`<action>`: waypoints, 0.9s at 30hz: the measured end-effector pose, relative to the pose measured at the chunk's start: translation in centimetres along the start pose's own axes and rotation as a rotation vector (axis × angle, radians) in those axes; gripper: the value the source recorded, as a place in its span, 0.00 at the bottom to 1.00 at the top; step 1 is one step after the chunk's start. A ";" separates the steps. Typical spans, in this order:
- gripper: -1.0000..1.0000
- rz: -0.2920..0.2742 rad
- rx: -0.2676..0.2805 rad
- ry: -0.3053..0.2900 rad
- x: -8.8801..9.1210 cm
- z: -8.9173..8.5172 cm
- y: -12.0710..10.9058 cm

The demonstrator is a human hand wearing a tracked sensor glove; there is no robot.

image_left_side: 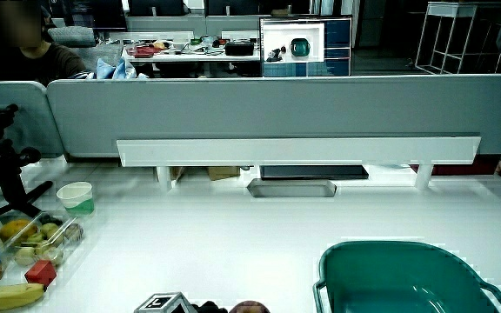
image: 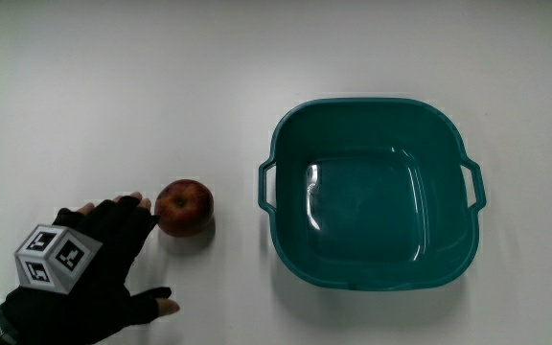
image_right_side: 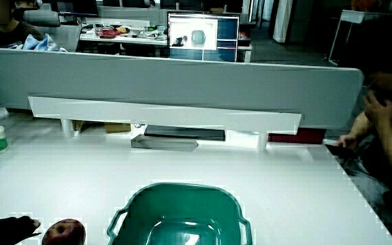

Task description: Pick apple from desk

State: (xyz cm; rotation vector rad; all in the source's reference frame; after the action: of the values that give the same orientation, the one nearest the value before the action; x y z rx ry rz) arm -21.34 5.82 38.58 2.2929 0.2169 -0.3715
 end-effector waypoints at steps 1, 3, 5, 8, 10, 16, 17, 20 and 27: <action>0.50 0.004 0.000 -0.005 -0.2 -0.1 0.3; 0.50 -0.010 -0.006 -0.004 0.0 0.1 0.5; 0.50 -0.005 0.006 0.010 -0.3 0.1 1.1; 0.50 -0.018 0.014 -0.016 0.1 0.7 1.5; 0.50 -0.026 0.024 0.008 -0.3 0.6 2.1; 0.50 -0.041 0.017 -0.007 0.2 1.2 3.5; 0.50 -0.027 0.023 -0.038 1.0 1.8 3.4; 0.50 -0.038 0.025 -0.037 1.1 2.0 4.1; 0.50 -0.034 0.000 -0.063 1.1 2.1 6.0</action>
State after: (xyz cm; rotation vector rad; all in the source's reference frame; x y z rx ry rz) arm -19.14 0.25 40.97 2.2755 0.2238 -0.4606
